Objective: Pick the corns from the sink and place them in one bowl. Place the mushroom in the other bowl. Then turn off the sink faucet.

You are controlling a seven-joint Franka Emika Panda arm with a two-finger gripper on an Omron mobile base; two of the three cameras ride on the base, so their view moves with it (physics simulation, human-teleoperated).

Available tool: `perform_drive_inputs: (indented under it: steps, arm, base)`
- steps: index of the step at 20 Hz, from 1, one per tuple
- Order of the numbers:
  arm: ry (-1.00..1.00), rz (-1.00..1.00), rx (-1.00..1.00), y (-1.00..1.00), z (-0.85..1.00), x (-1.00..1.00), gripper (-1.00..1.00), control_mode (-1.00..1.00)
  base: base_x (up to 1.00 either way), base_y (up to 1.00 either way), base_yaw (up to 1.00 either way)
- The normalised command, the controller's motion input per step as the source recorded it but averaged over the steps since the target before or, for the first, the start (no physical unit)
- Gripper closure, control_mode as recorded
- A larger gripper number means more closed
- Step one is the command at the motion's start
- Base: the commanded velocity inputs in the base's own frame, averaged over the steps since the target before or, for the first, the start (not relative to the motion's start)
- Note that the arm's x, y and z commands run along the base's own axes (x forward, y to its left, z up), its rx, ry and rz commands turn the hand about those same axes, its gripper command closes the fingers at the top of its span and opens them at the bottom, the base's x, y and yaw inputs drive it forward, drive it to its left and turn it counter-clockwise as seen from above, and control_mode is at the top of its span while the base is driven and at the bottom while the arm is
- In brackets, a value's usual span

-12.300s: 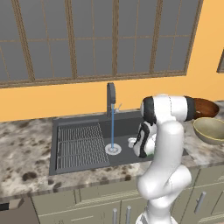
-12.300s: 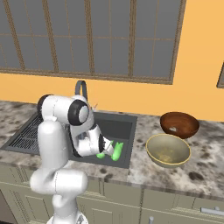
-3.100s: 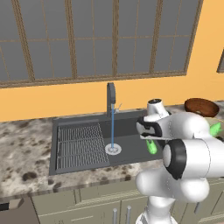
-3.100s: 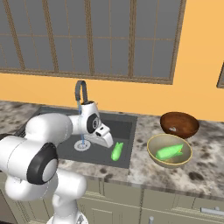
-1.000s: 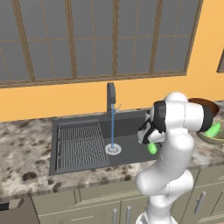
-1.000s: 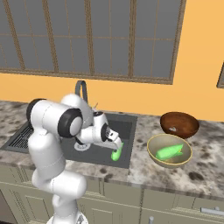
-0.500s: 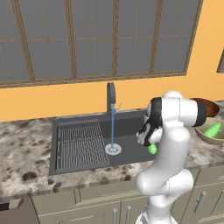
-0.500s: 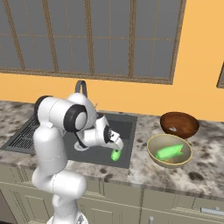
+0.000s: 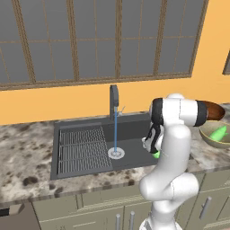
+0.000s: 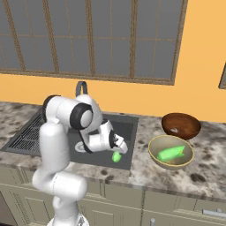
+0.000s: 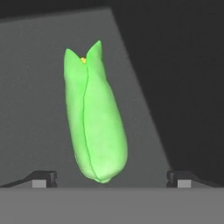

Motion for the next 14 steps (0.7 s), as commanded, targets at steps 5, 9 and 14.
perform_drive_inputs:
  steps: [5,9,14]
  arm:
    - [0.00,0.01,0.00,0.00,-0.22,0.26,-1.00,-1.00]
    - [0.00,0.03,0.00,-0.01,-0.29,0.24,-1.00,-1.00]
    - [0.00,0.03,0.00,-0.03,-0.29,0.23,-1.00,-1.00]
  base:
    - [0.00,0.00,0.00]
    - [0.00,0.00,0.00]
    - [0.00,0.00,0.00]
